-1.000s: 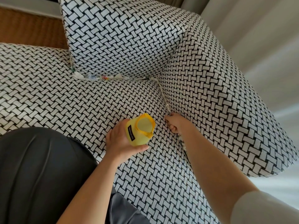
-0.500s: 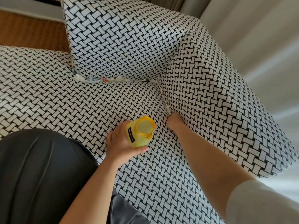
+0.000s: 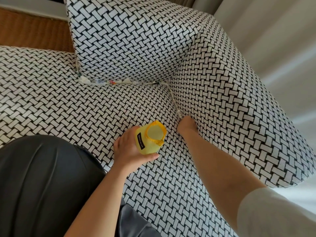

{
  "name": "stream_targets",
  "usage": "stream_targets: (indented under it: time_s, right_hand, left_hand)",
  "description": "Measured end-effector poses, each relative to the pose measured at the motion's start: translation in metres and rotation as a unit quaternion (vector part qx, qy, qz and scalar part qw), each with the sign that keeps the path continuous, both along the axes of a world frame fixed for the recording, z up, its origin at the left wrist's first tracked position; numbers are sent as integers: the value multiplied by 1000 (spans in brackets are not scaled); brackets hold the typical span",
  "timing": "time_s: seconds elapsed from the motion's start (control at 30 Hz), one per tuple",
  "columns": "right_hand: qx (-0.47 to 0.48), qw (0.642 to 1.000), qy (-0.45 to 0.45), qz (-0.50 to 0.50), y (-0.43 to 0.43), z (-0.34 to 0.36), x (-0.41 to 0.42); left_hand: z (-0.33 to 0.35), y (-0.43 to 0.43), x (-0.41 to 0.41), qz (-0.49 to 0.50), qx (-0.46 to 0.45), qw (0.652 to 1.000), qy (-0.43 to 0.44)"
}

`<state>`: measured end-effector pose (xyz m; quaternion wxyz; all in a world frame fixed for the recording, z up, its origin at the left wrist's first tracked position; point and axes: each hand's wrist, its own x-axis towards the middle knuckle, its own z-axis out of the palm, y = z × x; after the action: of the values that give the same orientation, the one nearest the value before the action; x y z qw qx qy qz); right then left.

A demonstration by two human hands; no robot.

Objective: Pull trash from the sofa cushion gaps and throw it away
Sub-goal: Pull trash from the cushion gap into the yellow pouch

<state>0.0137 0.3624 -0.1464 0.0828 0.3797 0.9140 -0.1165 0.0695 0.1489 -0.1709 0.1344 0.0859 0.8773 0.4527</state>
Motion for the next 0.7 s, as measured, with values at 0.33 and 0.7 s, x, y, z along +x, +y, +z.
stream_targets:
  time_s: [0.33,0.7]
  right_hand:
    - [3,999,13,-52,-9,1,-9]
    - [23,987,150,45,-14,2,30]
  left_hand:
    - [-5,-4,-2,-9,17,1000,13]
    - [-5,-2,-1,-5,11,1000,4]
